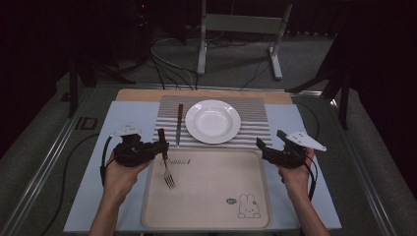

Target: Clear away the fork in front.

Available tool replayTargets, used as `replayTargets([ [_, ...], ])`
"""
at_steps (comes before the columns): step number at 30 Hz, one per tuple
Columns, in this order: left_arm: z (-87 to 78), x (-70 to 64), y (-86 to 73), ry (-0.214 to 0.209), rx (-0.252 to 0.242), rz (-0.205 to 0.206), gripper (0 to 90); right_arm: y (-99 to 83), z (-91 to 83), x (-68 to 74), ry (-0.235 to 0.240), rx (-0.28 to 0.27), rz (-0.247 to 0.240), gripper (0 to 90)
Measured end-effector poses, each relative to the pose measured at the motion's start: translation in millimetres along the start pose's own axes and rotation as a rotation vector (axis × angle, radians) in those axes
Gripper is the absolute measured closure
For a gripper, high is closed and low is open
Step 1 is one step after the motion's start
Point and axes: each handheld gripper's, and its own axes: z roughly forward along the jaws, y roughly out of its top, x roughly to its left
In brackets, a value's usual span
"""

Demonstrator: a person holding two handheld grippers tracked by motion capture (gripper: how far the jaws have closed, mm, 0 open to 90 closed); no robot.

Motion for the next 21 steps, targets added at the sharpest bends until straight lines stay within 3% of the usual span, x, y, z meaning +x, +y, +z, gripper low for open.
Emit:
replayTargets([
  [7,-6.9,0.2,-10.6,0.0,0.063,0.017,80.5,-0.3,-0.5,-0.1,-0.001,0.001,0.0,13.7],
  [14,-4.3,7.8,-22.1,-0.014,0.136,-0.041,80.6,-1.0,0.4,0.3,-0.006,0.003,-0.001,13.7],
  [19,8.7,14.7,-31.2,-0.027,0.134,-0.053,80.3,-1.4,1.0,4.2,-0.02,0.004,-0.03,13.7],
  [21,14.5,18.1,-34.5,-0.012,0.128,-0.051,79.1,-1.3,1.2,5.4,-0.02,0.004,-0.04,13.7],
])
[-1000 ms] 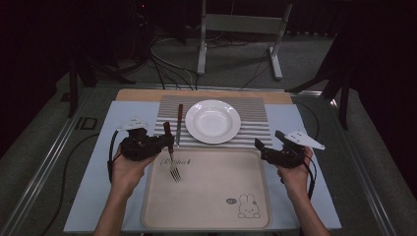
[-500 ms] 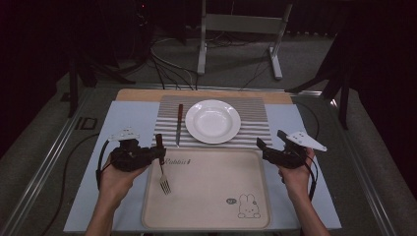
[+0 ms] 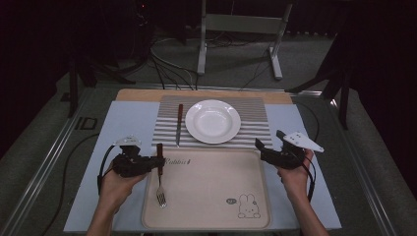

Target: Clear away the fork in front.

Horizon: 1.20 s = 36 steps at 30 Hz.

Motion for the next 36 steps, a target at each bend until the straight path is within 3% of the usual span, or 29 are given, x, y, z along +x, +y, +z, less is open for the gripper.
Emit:
replayTargets([
  [8,25.2,18.0,-22.7,0.005,0.035,-0.028,73.0,0.3,-1.1,-2.2,-0.003,-0.007,0.008,13.8],
  [13,26.3,23.5,-33.1,0.021,0.077,-0.043,71.6,0.0,-1.1,-2.4,-0.004,-0.004,0.01,13.8],
  [23,26.0,32.5,-41.8,0.078,0.109,-0.052,63.9,-1.4,0.2,-0.7,0.001,-0.001,0.007,13.8],
  [28,26.5,36.1,-42.0,0.128,0.115,-0.062,67.4,-2.2,0.7,-1.3,0.0,0.001,0.009,13.8],
  [31,23.5,36.9,-42.3,0.14,0.095,-0.061,66.1,-2.3,0.6,-1.5,-0.001,0.001,0.01,13.8],
  [36,12.3,35.1,-40.7,0.148,-0.021,-0.053,55.8,-3.4,0.5,-3.0,-0.001,0.004,0.014,13.7],
])
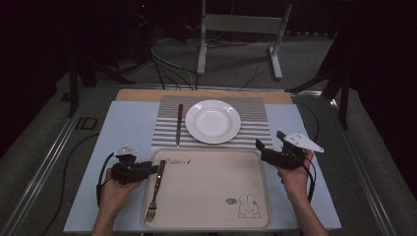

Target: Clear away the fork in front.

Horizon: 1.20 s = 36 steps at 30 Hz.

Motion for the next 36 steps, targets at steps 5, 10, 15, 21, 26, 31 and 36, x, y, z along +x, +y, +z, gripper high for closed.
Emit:
replayTargets([
  [5,-15.5,-2.5,4.8,0.05,-0.13,0.016,46.8,-0.7,-1.2,-0.4,-0.003,0.002,0.006,13.6],
  [10,-34.3,-6.0,11.4,0.087,-0.266,0.026,36.5,-2.3,-4.1,-1.5,-0.006,0.007,0.008,13.5],
  [15,-48.7,-9.4,16.9,0.143,-0.351,0.048,20.4,-6.8,-8.0,-4.2,-0.011,0.01,0.01,13.1],
  [21,-59.5,-10.7,22.1,0.201,-0.401,0.071,9.1,-15.9,-16.1,-8.8,-0.017,0.015,0.016,12.8],
  [26,-64.8,-10.9,26.2,0.229,-0.434,0.08,4.1,-24.1,-25.0,-12.1,-0.023,0.019,0.017,12.5],
  [31,-67.9,-9.9,27.3,0.242,-0.457,0.081,2.2,-34.6,-33.7,-14.9,-0.028,0.029,0.017,11.9],
  [36,-69.0,-8.0,25.3,0.26,-0.47,0.083,1.3,-40.3,-39.4,-19.3,-0.039,0.025,0.037,11.8],
])
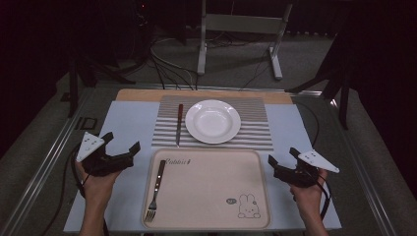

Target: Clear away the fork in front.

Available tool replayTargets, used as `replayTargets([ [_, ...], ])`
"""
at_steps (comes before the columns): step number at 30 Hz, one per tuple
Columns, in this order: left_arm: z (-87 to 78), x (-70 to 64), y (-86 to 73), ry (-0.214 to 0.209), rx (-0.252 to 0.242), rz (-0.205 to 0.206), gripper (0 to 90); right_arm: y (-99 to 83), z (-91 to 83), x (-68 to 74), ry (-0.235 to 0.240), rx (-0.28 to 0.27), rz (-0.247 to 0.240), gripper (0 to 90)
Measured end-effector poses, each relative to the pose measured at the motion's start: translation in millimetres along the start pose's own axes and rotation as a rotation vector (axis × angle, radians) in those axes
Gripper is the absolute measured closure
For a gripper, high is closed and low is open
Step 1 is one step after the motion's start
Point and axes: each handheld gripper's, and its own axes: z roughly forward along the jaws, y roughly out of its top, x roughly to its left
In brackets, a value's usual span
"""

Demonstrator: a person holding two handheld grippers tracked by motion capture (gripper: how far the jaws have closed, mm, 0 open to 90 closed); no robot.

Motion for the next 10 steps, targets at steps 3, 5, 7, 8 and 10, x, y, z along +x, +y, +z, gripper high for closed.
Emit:
replayTargets([
  [3,-1.1,1.6,-0.9,0.0,-0.004,-0.001,0.9,-1.9,-1.7,-1.9,-0.006,-0.004,-0.002,11.8],
  [5,-1.4,1.9,-1.4,0.003,-0.007,0.002,0.3,-3.2,-1.9,-2.4,-0.014,0.001,-0.013,11.8],
  [7,-1.6,2.3,-2.2,0.001,-0.008,0.001,0.1,-4.6,-1.5,-2.9,-0.016,0.006,-0.013,11.5],
  [8,-1.9,2.9,-2.6,0.003,-0.006,0.004,0.1,-5.1,-1.5,-3.4,-0.017,0.009,-0.014,11.5],
  [10,-2.0,3.7,-3.7,0.007,-0.009,0.002,0.0,-6.2,-2.1,-4.0,-0.019,0.012,-0.01,11.4],
])
